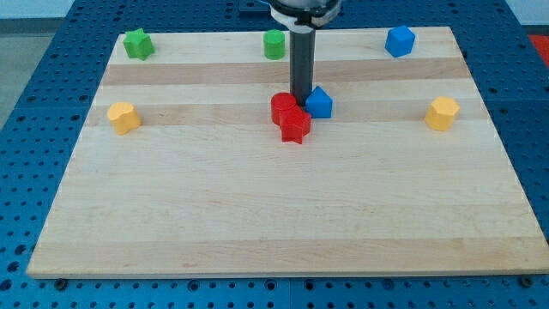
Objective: Move the red circle towards bottom left corner
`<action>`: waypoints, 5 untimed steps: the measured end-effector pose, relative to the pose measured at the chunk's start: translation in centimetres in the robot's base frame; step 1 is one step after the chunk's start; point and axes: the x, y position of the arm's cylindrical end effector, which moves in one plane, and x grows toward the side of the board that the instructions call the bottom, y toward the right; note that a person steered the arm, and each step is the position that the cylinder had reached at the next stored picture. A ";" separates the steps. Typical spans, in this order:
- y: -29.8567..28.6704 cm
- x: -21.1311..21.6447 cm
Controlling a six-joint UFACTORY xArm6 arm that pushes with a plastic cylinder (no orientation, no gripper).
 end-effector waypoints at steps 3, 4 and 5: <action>-8.9 4.4; -11.4 5.9; -11.4 2.8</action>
